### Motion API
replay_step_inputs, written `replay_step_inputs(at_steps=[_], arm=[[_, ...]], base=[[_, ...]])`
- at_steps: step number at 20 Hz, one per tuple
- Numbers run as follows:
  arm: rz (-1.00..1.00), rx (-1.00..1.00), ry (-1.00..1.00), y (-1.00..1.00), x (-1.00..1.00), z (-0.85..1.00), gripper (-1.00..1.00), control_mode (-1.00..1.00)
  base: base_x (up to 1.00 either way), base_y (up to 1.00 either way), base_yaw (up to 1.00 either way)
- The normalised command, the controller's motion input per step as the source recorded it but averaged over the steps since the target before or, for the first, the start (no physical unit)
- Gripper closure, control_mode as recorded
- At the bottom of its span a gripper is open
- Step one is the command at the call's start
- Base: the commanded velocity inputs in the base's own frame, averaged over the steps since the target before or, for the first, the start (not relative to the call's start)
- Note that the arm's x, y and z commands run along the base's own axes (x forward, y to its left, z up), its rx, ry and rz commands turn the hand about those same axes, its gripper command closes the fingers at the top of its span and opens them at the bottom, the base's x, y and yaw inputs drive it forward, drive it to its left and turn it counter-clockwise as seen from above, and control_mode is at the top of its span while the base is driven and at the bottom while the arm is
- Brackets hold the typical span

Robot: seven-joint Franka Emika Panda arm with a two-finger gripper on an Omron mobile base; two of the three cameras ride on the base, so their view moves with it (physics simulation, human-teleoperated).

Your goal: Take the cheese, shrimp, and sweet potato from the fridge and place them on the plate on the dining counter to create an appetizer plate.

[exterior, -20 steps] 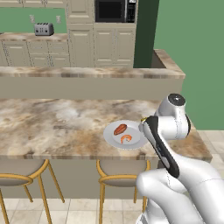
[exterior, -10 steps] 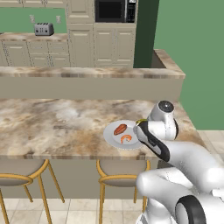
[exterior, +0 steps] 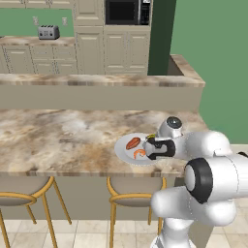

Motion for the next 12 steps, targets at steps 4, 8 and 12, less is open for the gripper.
replay_step_inputs(at_steps=[4, 8, 12], arm=[[0.0, 0.0, 0.03, 0.02, 0.64, -0.33, 1.0, -1.0], [0.0, 0.0, 0.03, 0.16, 0.68, -0.24, -1.0, -1.0], [0.0, 0.0, 0.02, 0.14, 0.29, -0.01, -1.0, -1.0]], base=[[0.0, 0.0, 0.0], [0.0, 0.0, 0.0], [0.0, 0.0, 0.0]])
